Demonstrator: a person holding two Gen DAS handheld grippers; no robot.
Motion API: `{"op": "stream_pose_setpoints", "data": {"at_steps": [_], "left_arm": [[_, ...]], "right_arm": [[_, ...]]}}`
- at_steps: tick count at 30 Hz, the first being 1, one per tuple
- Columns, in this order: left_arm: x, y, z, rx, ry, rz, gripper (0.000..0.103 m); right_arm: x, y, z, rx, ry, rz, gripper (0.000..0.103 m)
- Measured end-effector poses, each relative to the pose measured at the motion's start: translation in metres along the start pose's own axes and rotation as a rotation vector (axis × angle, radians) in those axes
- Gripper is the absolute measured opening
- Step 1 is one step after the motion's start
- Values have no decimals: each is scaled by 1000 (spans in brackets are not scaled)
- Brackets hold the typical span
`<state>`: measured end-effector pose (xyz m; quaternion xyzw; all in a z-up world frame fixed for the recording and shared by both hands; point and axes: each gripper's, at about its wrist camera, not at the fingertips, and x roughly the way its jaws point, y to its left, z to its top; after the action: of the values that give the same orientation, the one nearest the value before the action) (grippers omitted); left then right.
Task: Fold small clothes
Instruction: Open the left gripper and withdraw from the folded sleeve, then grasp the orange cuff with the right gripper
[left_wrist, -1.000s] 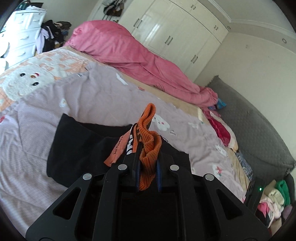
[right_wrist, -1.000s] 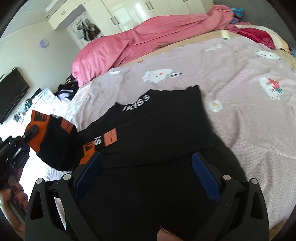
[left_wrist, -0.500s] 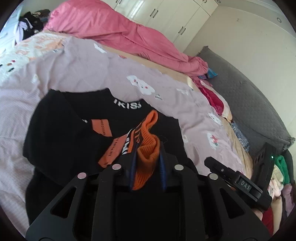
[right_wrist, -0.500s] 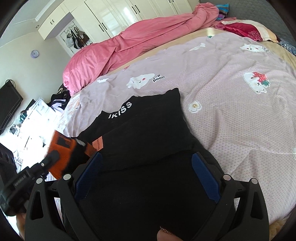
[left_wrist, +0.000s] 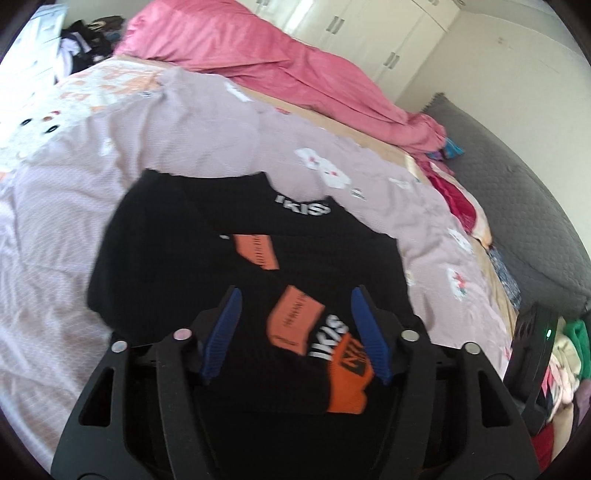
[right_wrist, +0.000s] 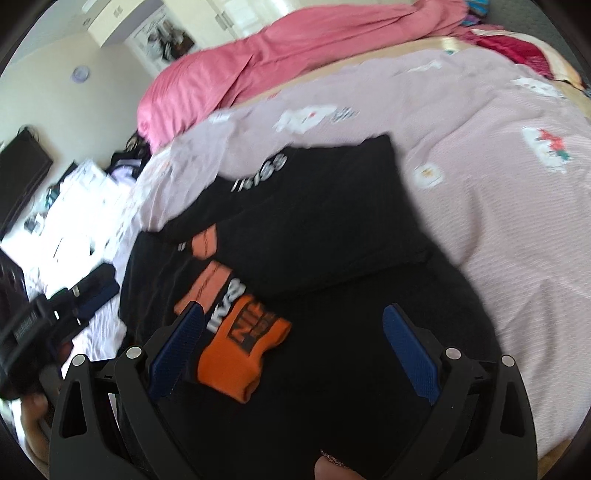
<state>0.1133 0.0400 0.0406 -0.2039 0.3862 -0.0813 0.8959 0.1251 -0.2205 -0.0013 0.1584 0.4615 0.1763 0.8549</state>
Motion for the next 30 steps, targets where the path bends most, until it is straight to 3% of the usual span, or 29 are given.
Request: {"op": "stream_pose_setpoints", "data": {"at_steps": [6, 7, 11, 12, 14, 22, 26, 30], "left_arm": [[-17, 32, 4, -68, -36, 43, 61], [-20, 39, 6, -84, -45, 52, 61], [-33, 56, 11, -126, -78, 74, 61], [-36, 60, 12, -135, -85, 78, 61], [-41, 67, 13, -155, -97, 84, 62], [-46, 81, 11, -195, -107, 96, 63], [-47, 84, 8, -201, -108, 97, 63], [-47, 85, 8, -206, -107, 96, 63]], "right_arm": [[30, 16, -13, -53, 52, -13, 92], [36, 20, -14, -67, 59, -12, 77], [52, 31, -15, -95, 70, -5, 44], [53, 35, -14, -105, 66, -5, 40], [49, 44, -9, -142, 55, 19, 15], [6, 81, 42, -362, -95, 19, 13], [-17, 84, 73, -462, -179, -62, 13], [-14, 68, 93, -464, -175, -139, 13]]}}
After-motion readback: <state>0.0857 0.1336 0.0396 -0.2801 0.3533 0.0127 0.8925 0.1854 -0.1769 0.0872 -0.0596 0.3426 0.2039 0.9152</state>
